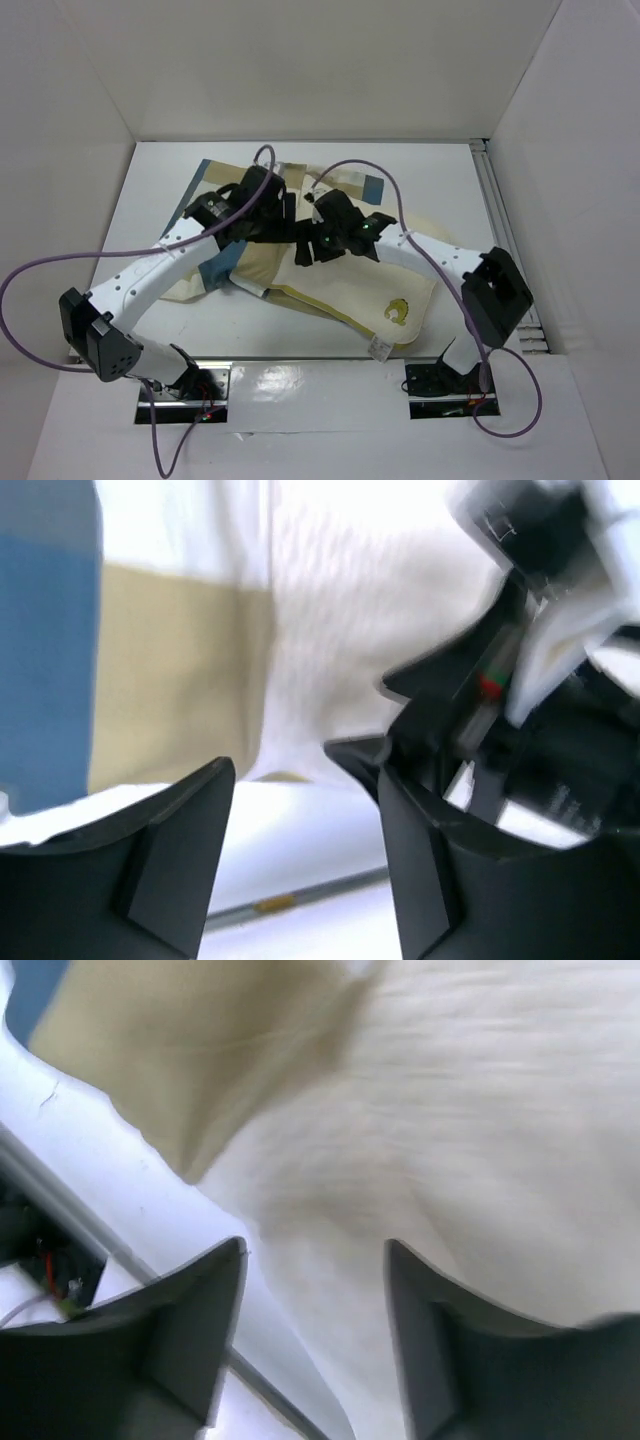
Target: Put the pillow into the pillowcase
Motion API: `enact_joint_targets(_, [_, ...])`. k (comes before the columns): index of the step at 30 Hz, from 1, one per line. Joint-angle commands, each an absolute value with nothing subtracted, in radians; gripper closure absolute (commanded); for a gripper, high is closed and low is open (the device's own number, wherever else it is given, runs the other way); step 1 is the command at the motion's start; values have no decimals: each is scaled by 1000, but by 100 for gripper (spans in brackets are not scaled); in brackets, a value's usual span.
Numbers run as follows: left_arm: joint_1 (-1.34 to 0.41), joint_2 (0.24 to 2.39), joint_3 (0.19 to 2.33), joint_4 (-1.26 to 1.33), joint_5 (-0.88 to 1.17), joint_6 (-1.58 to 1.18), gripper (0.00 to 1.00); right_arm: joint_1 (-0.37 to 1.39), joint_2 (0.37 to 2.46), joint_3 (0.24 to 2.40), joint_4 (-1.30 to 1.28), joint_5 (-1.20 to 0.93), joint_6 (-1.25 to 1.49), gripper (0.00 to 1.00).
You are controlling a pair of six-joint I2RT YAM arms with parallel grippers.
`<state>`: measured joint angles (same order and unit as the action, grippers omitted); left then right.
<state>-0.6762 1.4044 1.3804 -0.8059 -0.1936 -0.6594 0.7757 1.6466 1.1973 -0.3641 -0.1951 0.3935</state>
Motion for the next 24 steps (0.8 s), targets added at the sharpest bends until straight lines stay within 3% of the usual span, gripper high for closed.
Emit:
enact_joint_targets(1, [-612, 1478, 1529, -825, -235, -591, 28, 782, 1496, 1271, -477, 41, 416, 23])
enact_joint_targets(3, [-589, 1593, 1644, -834, -235, -566, 28, 744, 1451, 1292, -535, 198, 451, 12])
enact_joint_targets(5, [-578, 1684, 1780, -848, -259, -551, 28, 689, 1412, 1282, -581, 276, 475, 9])
enact_joint_targets(9, [-578, 1922, 2021, -920, -337, -541, 29, 407, 1352, 1198, -583, 190, 511, 7])
enact_joint_targets(15, [-578, 2190, 2291, -940, -484, -531, 29, 151, 1261, 1011, -549, 77, 566, 4])
enact_joint_targets(24, [-578, 2350, 2355, -877, -606, -453, 31, 32, 1195, 838, -540, 14, 557, 0])
